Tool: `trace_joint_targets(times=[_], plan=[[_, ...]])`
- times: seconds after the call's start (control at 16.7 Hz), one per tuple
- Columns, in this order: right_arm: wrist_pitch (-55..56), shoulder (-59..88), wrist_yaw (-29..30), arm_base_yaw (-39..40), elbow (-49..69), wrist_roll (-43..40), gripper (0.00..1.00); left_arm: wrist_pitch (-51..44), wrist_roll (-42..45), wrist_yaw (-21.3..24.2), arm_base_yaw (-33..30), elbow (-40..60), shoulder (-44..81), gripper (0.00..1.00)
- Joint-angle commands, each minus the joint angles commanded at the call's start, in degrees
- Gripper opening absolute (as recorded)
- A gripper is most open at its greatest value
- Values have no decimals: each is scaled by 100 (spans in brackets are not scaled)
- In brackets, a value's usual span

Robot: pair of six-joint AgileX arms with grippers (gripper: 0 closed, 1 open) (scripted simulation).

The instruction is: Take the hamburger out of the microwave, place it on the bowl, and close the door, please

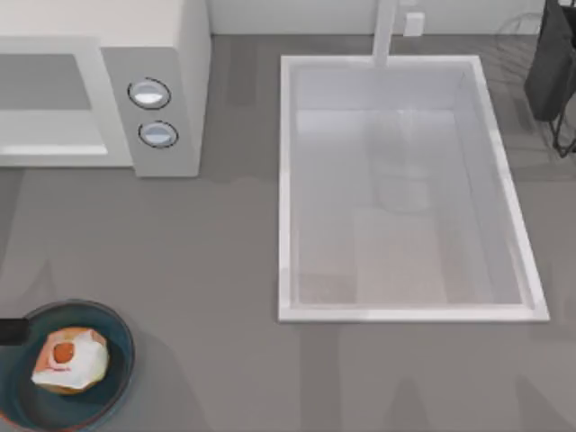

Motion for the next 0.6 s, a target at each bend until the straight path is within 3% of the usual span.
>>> trace_joint_targets(times=[0.24, 0.6], plan=[[0, 0, 0, 0, 0, 0, 100, 94, 1, 69, 68, -27, 94, 0], [0, 0, 0, 0, 0, 0, 100, 1505, 18, 827, 824, -332, 1171, 0]])
